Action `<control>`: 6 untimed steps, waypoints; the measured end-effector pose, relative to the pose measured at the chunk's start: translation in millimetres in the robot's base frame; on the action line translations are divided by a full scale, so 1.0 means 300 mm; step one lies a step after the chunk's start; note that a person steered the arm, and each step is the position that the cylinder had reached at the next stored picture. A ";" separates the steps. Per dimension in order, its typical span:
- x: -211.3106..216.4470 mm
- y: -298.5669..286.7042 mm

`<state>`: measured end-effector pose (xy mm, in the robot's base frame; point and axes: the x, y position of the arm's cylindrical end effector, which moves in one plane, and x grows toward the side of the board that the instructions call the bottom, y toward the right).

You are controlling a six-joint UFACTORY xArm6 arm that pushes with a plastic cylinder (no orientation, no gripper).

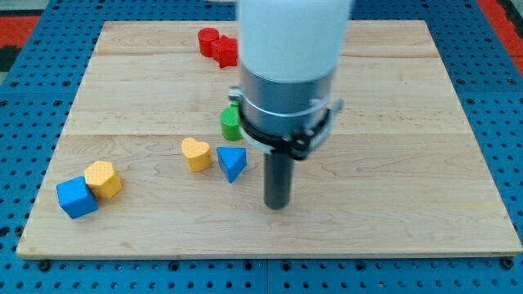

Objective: Move the blue triangle to the bottom of the green circle

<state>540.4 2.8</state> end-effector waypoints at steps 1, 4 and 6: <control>-0.180 -0.107; -0.052 -0.351; -0.354 -0.234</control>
